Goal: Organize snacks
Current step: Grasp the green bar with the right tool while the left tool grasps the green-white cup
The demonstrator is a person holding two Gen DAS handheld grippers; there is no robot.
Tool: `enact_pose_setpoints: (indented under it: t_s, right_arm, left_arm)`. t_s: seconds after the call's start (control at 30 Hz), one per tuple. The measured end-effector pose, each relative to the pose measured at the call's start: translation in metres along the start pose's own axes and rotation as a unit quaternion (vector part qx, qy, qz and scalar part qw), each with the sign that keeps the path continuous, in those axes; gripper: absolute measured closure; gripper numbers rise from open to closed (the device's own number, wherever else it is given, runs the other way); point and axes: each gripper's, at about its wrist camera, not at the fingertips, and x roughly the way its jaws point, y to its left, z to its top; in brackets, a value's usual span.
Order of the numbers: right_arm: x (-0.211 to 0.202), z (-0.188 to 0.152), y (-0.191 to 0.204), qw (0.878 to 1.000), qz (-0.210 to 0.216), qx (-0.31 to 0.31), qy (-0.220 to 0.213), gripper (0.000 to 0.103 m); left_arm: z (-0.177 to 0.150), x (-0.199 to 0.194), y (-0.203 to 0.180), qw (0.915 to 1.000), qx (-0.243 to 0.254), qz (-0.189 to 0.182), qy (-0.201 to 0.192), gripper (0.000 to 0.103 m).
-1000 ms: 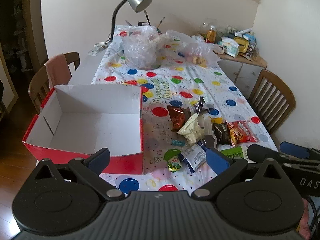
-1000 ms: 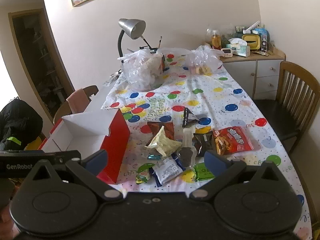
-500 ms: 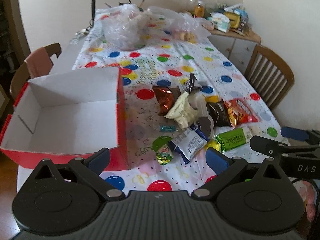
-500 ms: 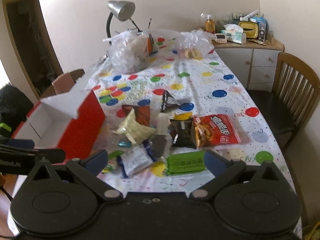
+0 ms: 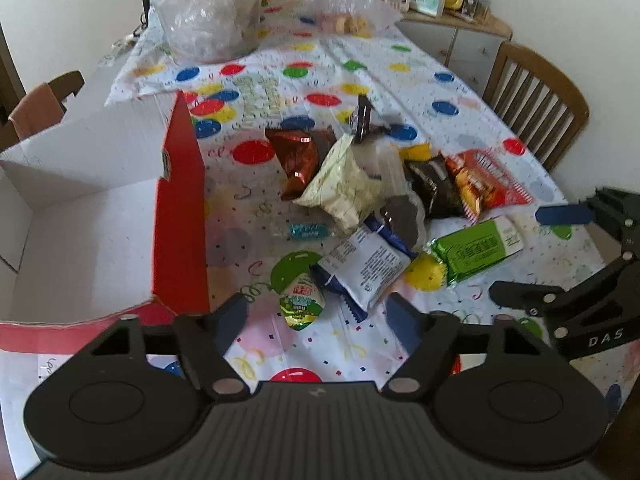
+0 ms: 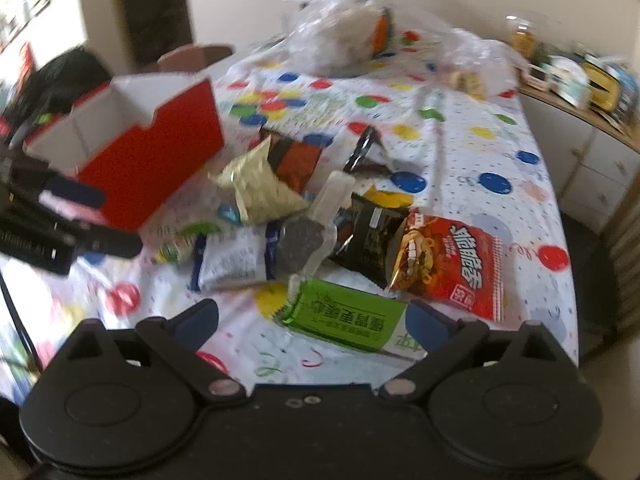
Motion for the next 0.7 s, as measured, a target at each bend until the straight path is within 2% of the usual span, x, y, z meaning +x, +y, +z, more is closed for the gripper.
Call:
enact_pose_setpoints:
  t_s: [0.03,0.27,0.4,0.53,0.7]
  right_arm:
    - [0.003,0.0,-0.003,1.0,0.005,-0.012,0.003,0.004]
    - [0.028,0.0,-0.022,0.992,0.044,-0.107,0.041,0.009]
    - [0.041,0.003,-0.024,0.981,0.069,-0.171,0.066,0.012]
    - [0.054,0.007,-0.023,0.966,0.089,-0.227,0.086,0.022]
    - [0.065,0.011,-0.022,0.954,0.104,-0.265,0.094,0.023]
  left_arm:
    - [0.0,0.004,0.0,1.0,0.0,-0.001,0.005,0.037]
    - [0.001,0.03,0.001,0.9996,0.003,-0.004,0.029,0.038]
    - [0.006,0.041,0.007,0.9991,-0.008,-0.003,0.041,0.038]
    - [0.008,0.052,0.011,0.9983,-0.016,-0.01,0.056,0.038]
    - [0.011,0.065,0.016,0.9969,-0.03,-0.017,0.07,0.04]
